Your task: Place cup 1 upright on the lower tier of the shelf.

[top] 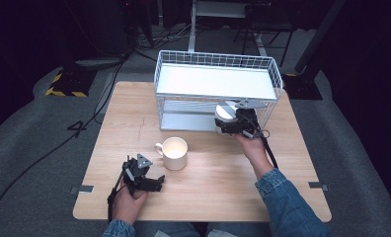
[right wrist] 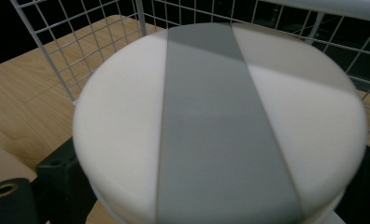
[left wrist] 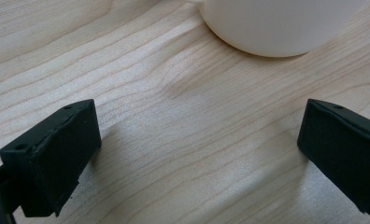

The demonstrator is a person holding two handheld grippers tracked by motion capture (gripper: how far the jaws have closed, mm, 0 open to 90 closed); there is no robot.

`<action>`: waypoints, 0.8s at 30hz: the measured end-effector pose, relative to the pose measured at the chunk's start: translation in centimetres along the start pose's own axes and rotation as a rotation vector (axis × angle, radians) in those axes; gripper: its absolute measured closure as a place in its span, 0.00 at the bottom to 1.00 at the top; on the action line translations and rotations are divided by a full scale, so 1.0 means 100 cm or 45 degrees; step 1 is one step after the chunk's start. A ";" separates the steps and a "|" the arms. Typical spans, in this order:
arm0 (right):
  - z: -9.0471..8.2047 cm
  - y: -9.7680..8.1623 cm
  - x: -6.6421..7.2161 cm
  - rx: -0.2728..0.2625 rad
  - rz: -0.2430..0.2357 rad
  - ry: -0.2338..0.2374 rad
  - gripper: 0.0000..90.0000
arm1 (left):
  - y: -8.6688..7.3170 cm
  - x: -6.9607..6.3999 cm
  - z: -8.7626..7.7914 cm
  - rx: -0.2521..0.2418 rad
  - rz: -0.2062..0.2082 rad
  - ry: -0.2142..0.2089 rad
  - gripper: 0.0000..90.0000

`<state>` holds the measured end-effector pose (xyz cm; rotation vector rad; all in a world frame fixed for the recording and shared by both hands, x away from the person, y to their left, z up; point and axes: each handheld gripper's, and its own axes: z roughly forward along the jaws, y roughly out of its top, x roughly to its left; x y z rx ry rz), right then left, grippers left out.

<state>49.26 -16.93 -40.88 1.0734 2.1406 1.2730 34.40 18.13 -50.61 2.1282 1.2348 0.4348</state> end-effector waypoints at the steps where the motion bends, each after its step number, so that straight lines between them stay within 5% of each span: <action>1: 0.002 0.000 -0.001 -0.003 0.002 -0.006 0.08 | 0.000 0.000 0.000 0.002 0.002 0.000 0.00; 24: 0.038 -0.011 -0.020 -0.053 0.093 -0.125 0.08 | 0.000 0.000 0.000 0.002 0.002 0.000 0.00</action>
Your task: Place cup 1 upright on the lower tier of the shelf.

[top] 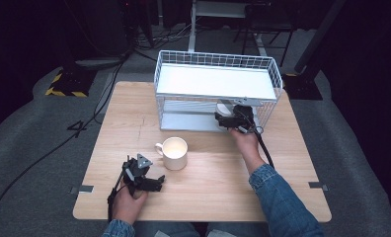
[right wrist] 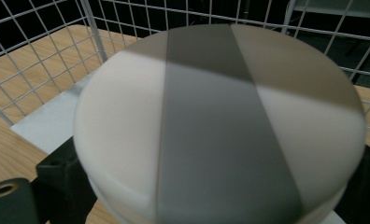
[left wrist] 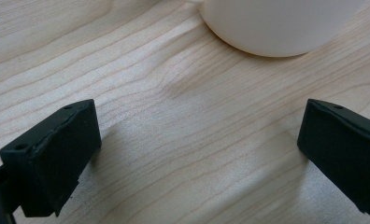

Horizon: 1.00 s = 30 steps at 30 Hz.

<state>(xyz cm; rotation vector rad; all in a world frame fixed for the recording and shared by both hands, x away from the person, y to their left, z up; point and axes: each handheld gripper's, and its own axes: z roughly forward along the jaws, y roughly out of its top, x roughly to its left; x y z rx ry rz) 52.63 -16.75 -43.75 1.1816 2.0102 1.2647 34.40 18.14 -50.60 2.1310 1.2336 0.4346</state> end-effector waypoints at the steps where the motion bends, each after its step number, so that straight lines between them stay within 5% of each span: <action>1: 0.001 -0.001 0.000 -0.004 -0.004 -0.007 0.08 | 0.000 0.000 0.000 -0.004 0.000 0.001 0.00; 30: 0.009 -0.015 -0.002 -0.026 -0.052 -0.045 0.08 | 0.000 0.000 0.000 0.000 0.000 0.000 0.00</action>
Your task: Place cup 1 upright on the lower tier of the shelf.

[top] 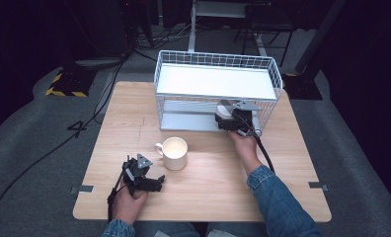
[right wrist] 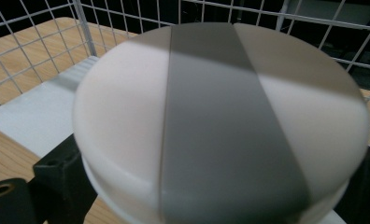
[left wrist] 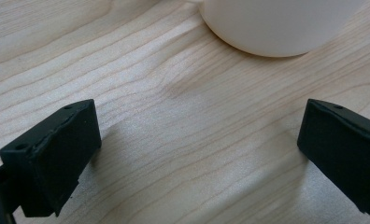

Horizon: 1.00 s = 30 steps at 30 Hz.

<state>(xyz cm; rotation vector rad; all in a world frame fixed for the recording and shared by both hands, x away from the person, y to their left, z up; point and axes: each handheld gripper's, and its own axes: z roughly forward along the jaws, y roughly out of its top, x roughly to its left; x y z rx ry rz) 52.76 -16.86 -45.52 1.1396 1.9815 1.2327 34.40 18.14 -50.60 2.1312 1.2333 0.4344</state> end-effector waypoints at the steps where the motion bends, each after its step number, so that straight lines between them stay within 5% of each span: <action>1: 0.000 0.000 0.000 0.001 -0.005 0.000 0.08 | 0.000 0.000 0.000 0.000 0.001 0.000 0.00; 20: -0.002 -0.002 -0.006 0.021 -0.034 0.032 0.00 | 0.000 0.000 0.000 -0.003 -0.003 0.000 0.00; 30: -0.024 0.000 -0.009 0.013 -0.037 0.043 0.00 | 0.000 0.000 0.000 -0.002 -0.002 0.000 0.00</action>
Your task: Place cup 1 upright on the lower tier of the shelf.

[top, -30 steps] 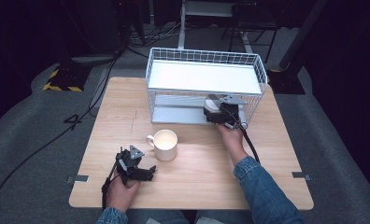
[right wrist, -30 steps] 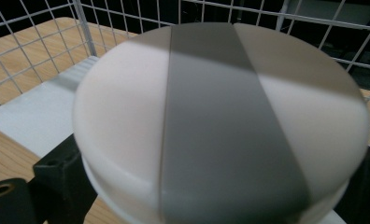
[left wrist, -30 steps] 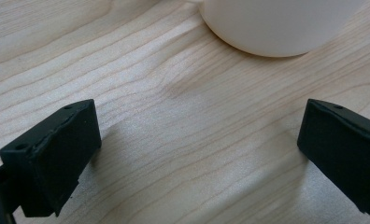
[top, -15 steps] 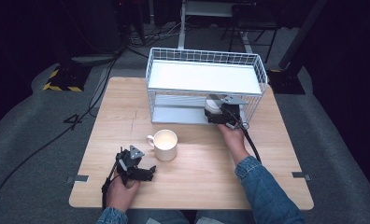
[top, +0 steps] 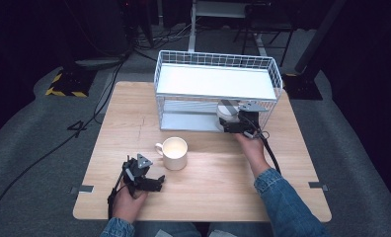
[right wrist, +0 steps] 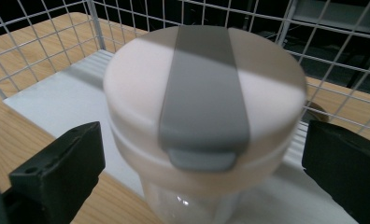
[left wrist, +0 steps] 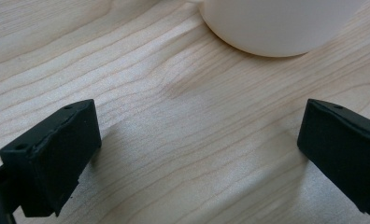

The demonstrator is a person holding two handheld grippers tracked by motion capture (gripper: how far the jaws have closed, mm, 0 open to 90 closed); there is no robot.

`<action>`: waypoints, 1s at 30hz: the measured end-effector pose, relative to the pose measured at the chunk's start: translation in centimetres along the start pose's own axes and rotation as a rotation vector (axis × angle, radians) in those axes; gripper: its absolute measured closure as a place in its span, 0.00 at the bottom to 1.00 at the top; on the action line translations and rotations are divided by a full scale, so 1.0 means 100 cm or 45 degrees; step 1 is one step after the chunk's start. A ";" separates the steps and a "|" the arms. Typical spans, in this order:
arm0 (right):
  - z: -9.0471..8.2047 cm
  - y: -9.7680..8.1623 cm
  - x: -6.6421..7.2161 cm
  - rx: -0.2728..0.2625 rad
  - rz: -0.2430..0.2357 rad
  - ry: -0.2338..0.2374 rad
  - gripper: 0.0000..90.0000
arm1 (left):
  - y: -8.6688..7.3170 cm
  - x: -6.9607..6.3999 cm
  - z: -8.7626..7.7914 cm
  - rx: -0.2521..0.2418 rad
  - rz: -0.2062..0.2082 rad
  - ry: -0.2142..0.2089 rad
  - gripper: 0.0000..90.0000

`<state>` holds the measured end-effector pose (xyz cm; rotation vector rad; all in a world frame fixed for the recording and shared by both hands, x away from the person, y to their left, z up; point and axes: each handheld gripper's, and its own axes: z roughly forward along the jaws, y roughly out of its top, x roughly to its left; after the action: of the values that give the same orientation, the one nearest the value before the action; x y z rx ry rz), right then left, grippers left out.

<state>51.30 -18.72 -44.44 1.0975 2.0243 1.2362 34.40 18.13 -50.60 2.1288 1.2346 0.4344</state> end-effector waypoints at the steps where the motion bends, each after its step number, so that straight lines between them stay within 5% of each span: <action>1: -0.004 0.000 -0.001 -0.007 0.000 0.001 0.00 | 0.000 0.000 0.000 0.002 0.003 0.000 0.00; 22: -0.091 -0.012 -0.009 -0.028 -0.022 0.087 0.00 | 0.004 0.006 0.003 0.002 0.016 -0.021 0.00; 30: -0.122 -0.022 -0.011 0.016 -0.047 0.099 0.00 | 0.003 0.009 0.002 0.002 0.034 -0.030 0.00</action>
<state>41.77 -25.99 -40.96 1.0275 2.1030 1.2674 35.19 18.67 -50.60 2.1479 1.1950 0.4186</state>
